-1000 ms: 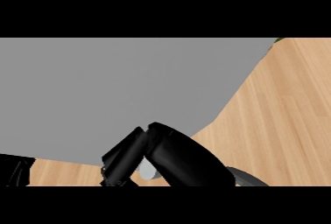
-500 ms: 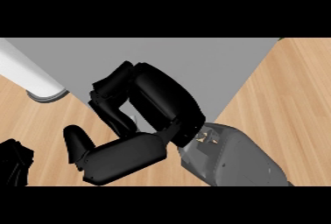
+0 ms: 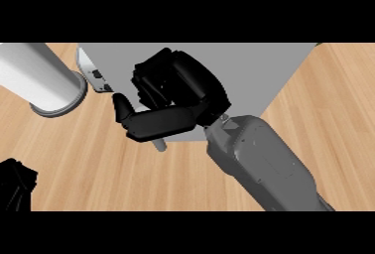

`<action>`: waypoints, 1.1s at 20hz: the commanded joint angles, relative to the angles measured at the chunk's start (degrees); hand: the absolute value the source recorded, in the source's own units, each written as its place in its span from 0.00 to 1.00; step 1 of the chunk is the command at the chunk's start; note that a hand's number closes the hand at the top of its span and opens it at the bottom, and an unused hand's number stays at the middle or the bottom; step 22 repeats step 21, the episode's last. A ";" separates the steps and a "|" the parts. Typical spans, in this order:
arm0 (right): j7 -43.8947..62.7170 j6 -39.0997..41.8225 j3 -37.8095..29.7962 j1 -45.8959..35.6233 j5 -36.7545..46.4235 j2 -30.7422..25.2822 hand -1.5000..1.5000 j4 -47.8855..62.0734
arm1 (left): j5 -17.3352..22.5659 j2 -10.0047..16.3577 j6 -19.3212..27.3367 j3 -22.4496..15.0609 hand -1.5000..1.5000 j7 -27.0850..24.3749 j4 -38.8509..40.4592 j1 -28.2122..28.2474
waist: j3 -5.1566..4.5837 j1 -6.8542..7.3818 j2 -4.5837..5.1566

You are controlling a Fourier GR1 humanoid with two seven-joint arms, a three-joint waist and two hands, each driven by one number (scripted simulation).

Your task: Pick up the wine, place it into the cabinet and close the cabinet

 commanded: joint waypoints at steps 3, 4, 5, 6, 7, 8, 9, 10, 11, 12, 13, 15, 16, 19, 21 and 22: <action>-3.69 3.60 -5.97 -1.07 1.13 -1.06 1.00 10.00 | 0.41 -0.52 -2.28 1.03 1.00 0.78 -0.12 0.88 | 0.12 0.18 0.65; -5.52 3.62 -4.40 0.90 2.27 -0.43 1.00 11.58 | -0.38 0.10 -1.57 1.62 1.00 1.17 4.52 -4.01 | 0.10 -0.40 0.87; -4.07 2.80 -5.79 0.32 1.72 -1.24 1.00 9.94 | -0.60 -1.23 -4.02 1.18 1.00 -1.88 4.56 -0.72 | 0.08 -0.24 0.66; -6.92 5.09 -6.55 -0.37 2.38 -2.19 1.00 13.83 | -0.17 -0.43 -0.98 1.19 1.00 1.97 0.00 -1.18 | 0.15 0.33 0.82; -4.93 6.06 -8.67 -1.00 0.60 -4.26 1.00 13.21 | 0.07 -0.54 -0.47 0.91 1.00 2.85 -1.58 -0.10 | 0.17 0.38 0.76; -8.13 6.96 -8.06 -1.45 1.67 -2.58 1.00 16.11 | -0.42 -0.62 -0.51 1.23 1.00 2.38 0.63 -2.24 | 0.13 0.39 1.01; -6.63 6.46 -8.37 -2.80 1.81 -3.03 1.00 16.31 | -0.22 -0.89 0.35 0.48 1.00 3.87 0.26 -2.98 | 0.13 0.21 0.98; -8.97 8.47 -8.11 0.34 2.15 -4.45 1.00 16.47 | -1.79 -1.68 0.68 0.13 1.00 2.32 -0.87 -2.06 | 0.15 0.35 1.01; -6.85 9.79 -9.81 -2.29 0.99 -6.33 1.00 16.98 | -0.06 -0.10 -1.98 1.06 1.00 2.44 0.82 -2.52 | 0.11 0.33 1.11; -6.25 8.28 -10.24 -3.77 1.31 -5.76 1.00 17.00 | -0.82 -1.35 0.19 0.63 1.00 3.00 0.68 -2.59 | 0.11 0.30 1.02; -7.98 10.89 -10.74 -1.75 0.38 -6.78 1.00 18.05 | -0.79 -0.56 -1.12 1.01 1.00 2.46 0.41 -2.08 | 0.12 0.67 1.23; -9.29 10.55 -9.75 -0.46 1.67 -6.38 1.00 18.48 | -0.78 -0.90 -1.19 0.64 1.00 2.49 -0.18 -1.51 | 0.12 0.91 1.27; -8.57 12.64 -10.40 -0.54 0.52 -7.88 1.00 17.89 | -1.22 -0.82 -1.54 1.04 1.00 1.70 0.65 -1.49 | 0.09 0.88 1.37; -8.28 11.60 -9.16 0.62 1.19 -7.03 1.00 15.38 | -1.77 -1.74 -2.73 0.73 1.00 -0.29 2.23 -0.54 | -0.01 0.88 1.11; -7.51 12.11 -9.28 0.46 0.94 -7.63 1.00 14.50 | -0.97 -0.80 -1.24 1.22 1.00 2.37 1.18 -2.89 | 0.08 0.43 1.24; -7.51 12.11 -9.28 0.46 0.94 -7.63 1.00 14.50 | -0.97 -0.80 -1.24 1.22 1.00 2.37 1.18 -2.89 | 0.08 0.43 1.24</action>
